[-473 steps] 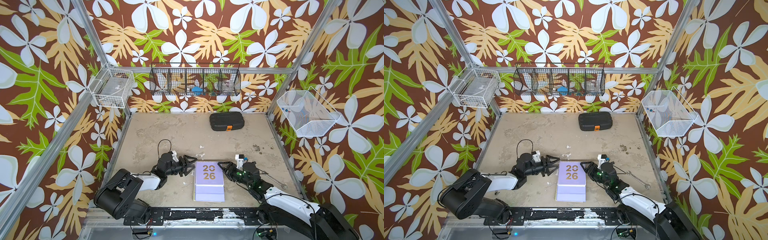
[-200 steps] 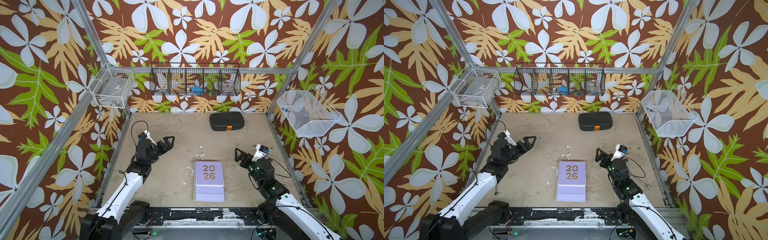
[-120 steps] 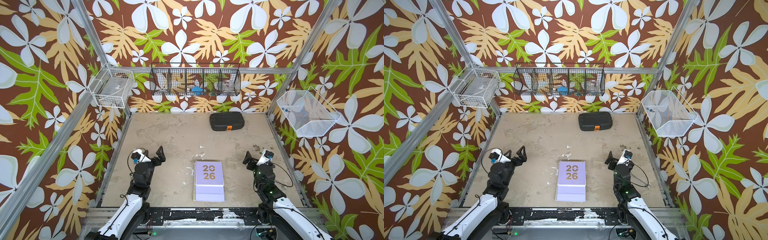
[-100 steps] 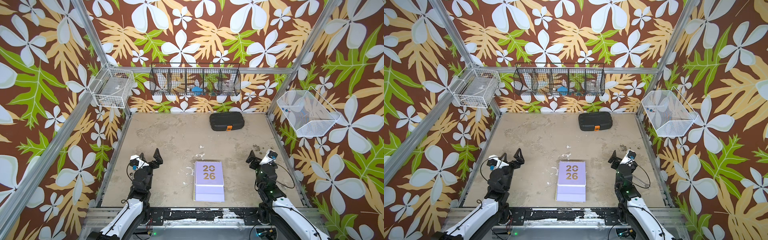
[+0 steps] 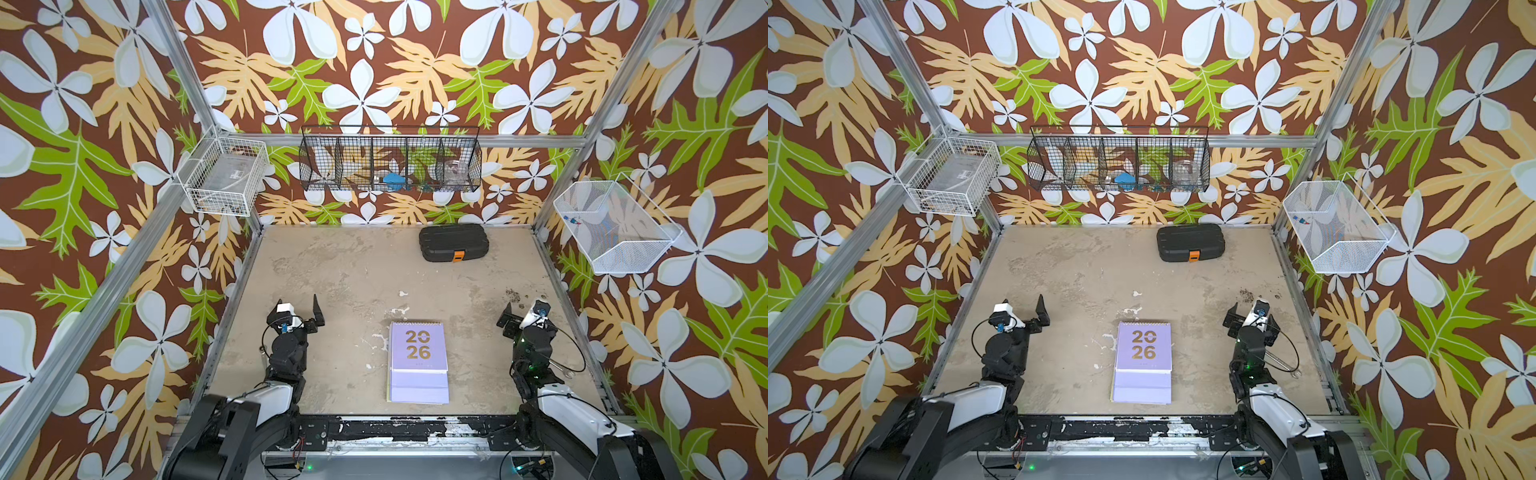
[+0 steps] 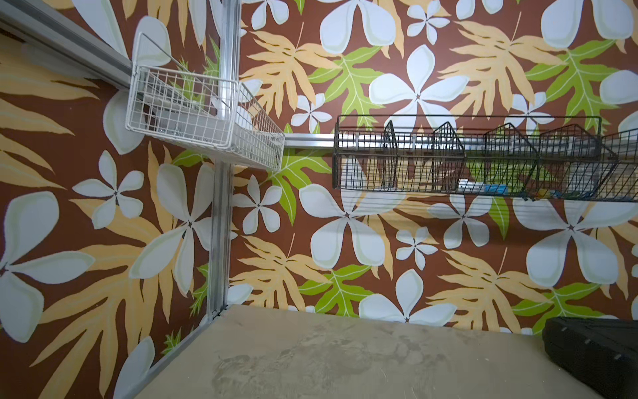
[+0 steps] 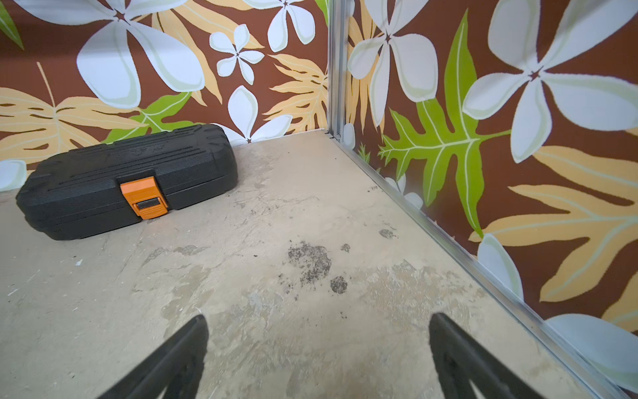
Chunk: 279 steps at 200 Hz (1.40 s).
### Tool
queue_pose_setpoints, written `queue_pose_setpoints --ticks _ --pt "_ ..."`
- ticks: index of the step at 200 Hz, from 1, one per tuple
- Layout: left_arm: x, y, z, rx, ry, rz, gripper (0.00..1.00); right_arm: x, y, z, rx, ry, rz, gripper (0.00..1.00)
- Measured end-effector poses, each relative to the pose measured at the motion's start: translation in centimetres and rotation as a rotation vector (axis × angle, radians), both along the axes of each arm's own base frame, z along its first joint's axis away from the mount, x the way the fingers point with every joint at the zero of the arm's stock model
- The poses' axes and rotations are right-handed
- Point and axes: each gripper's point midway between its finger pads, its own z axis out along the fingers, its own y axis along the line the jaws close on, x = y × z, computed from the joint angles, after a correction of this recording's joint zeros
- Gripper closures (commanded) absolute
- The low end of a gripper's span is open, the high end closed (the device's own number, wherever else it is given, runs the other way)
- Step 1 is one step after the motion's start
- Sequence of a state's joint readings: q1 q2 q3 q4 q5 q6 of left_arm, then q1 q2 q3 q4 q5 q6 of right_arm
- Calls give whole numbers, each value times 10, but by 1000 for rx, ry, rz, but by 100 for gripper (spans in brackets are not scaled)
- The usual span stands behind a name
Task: Stack the calendars
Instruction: Reset both arms
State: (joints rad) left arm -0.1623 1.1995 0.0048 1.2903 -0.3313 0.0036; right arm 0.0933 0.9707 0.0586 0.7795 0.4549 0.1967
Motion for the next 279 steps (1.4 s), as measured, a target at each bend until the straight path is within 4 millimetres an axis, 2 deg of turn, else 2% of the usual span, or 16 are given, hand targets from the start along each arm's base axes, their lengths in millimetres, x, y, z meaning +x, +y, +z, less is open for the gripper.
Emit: queue_pose_setpoints --ticks 24,38,61,117,141,279 --pt "9 -2 -24 10 65 -4 0 8 -2 -4 -16 8 -2 0" --pt "15 -6 -32 18 89 -22 0 17 0 -2 -20 2 8 0" --pt "29 -10 -13 9 33 -40 0 35 9 2 -40 -11 61 0" --pt "33 4 -17 -17 55 38 0 49 22 -19 -83 21 149 0" --pt "33 6 -19 -17 61 51 0 60 24 -5 -85 -23 156 0" --pt "33 10 -20 -19 67 72 0 61 26 -5 -87 -18 169 0"
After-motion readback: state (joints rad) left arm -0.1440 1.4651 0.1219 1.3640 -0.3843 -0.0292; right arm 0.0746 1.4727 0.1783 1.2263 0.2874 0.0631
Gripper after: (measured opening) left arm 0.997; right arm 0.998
